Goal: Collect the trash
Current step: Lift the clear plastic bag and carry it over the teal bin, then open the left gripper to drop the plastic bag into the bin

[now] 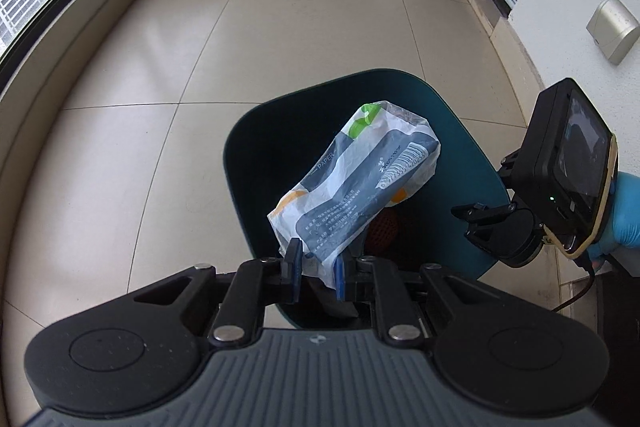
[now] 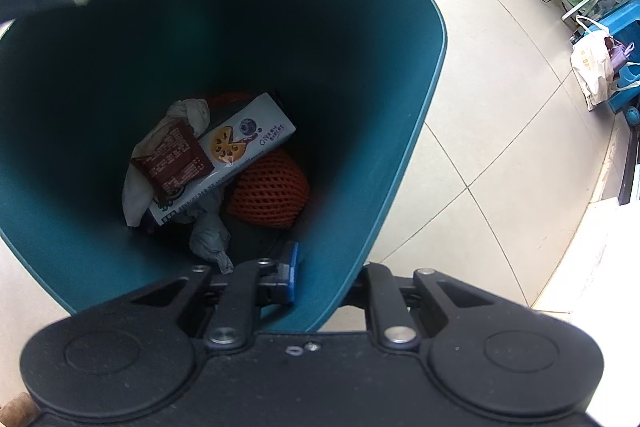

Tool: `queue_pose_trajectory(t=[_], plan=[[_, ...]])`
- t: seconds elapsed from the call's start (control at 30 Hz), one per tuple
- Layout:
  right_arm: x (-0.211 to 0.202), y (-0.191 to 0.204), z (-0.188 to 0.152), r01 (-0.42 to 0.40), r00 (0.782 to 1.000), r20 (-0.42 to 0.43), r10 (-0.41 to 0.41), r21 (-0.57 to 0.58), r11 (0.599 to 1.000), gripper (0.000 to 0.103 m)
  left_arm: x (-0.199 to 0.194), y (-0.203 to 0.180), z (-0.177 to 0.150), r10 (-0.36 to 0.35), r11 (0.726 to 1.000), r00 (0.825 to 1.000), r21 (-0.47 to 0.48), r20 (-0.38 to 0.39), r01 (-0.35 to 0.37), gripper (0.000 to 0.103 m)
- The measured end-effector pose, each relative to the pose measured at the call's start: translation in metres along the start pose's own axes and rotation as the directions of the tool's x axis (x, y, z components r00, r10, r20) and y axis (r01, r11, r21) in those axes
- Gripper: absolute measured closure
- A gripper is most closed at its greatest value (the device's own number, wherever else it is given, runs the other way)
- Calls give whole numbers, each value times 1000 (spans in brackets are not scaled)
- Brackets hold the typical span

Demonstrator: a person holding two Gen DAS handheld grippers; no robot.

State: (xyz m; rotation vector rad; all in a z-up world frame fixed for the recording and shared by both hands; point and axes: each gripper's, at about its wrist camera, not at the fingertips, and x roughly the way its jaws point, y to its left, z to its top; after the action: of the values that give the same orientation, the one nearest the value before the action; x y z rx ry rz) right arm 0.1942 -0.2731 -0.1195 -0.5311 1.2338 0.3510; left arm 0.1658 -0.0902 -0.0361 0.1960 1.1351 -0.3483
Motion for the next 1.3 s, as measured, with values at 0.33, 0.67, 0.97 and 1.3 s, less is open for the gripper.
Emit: queue_pose_trajectory(t=[0.33, 0.67, 0.97, 1.3], plan=[[-2, 1, -1, -4, 1000, 5, 4, 9, 1000, 89, 81, -32, -13, 16, 999, 987, 30, -161, -11, 88], [-3, 0, 0, -8, 1000, 7, 8, 13, 1000, 89, 110, -41, -16, 46, 997, 979, 67, -199, -33, 87], [-4, 1, 1, -9, 1000, 0, 9, 17, 1000, 89, 103, -33, -18, 7, 1000, 981, 27, -193, -2, 82], [1, 1, 3, -8, 1000, -7, 8, 11, 1000, 89, 83, -23, -18, -54, 998, 988, -15, -148, 53, 69]])
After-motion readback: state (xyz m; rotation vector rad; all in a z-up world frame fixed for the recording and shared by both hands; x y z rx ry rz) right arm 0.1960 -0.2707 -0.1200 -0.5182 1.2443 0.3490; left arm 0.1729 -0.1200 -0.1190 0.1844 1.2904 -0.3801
